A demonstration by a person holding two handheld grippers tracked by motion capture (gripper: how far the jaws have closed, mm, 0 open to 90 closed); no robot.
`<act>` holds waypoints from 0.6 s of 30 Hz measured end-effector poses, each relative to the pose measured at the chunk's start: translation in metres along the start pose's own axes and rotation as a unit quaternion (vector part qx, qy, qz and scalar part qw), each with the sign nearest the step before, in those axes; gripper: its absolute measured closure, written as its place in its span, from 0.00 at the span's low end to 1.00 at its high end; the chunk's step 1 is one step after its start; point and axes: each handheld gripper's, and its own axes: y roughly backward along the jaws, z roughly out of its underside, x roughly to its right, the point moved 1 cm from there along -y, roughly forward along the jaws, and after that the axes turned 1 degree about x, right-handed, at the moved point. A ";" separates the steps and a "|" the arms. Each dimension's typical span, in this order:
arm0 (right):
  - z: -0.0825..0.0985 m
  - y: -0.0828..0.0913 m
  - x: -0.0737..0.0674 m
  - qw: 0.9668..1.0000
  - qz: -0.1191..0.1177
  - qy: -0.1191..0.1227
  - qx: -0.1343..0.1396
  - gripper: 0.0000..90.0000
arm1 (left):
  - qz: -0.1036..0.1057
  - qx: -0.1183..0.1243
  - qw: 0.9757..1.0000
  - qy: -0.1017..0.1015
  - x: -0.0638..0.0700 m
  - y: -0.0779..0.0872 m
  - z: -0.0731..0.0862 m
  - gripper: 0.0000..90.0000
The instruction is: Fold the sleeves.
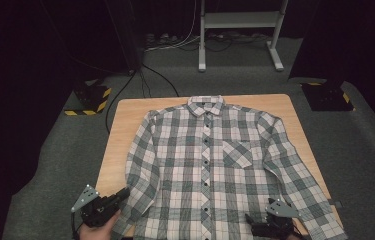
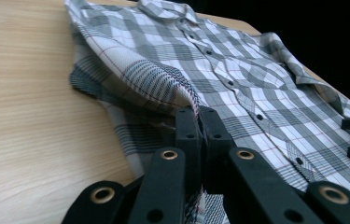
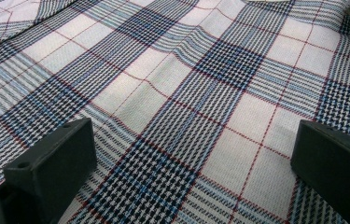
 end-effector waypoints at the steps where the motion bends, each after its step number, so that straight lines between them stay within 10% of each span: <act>1: 0.000 0.000 0.000 1.000 0.000 0.000 0.000 0.00 | 0.002 -0.001 1.000 -0.002 0.002 -0.002 -0.001 0.98; 18: 0.000 0.000 0.000 1.000 -0.001 0.000 0.002 0.00 | 0.017 -0.025 0.999 -0.019 0.039 -0.043 -0.003 0.98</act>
